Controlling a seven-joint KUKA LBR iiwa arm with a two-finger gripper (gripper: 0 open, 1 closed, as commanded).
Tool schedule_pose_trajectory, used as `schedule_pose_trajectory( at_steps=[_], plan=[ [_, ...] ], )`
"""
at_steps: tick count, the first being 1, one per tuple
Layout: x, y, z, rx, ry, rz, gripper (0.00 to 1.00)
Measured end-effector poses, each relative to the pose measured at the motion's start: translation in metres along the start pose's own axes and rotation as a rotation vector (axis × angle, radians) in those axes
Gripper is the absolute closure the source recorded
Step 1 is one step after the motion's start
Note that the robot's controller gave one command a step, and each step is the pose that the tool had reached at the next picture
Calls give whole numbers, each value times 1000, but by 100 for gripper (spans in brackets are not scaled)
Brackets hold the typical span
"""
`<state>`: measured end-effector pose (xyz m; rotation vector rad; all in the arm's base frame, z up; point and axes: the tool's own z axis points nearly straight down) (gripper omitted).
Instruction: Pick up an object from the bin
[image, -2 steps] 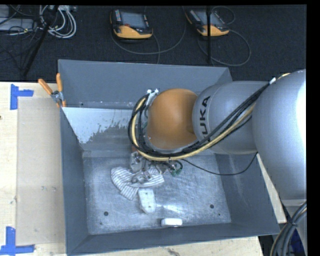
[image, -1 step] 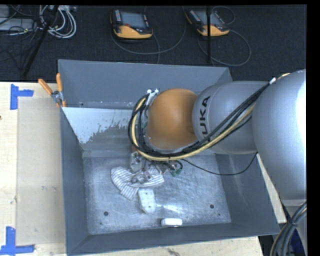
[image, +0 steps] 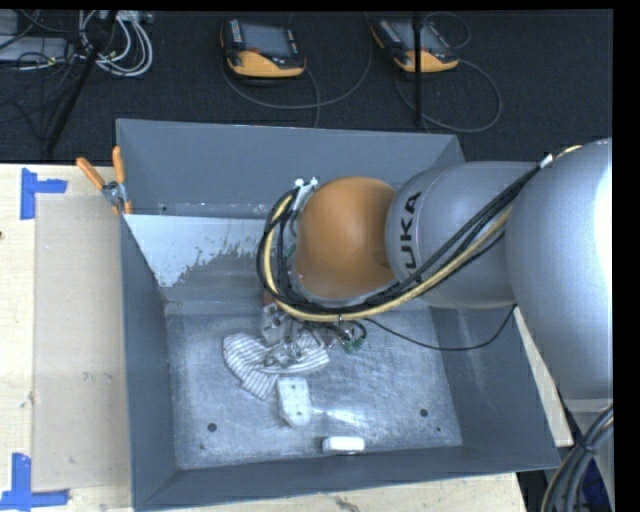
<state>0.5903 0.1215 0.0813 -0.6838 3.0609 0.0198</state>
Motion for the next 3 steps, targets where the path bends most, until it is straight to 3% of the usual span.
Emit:
schedule_pose_trajectory(
  at_steps=[1,3],
  plan=[
    [4,-2,-14,6,9,-1,100],
    [2,-3,-41,11,4,2,100]
  ],
)
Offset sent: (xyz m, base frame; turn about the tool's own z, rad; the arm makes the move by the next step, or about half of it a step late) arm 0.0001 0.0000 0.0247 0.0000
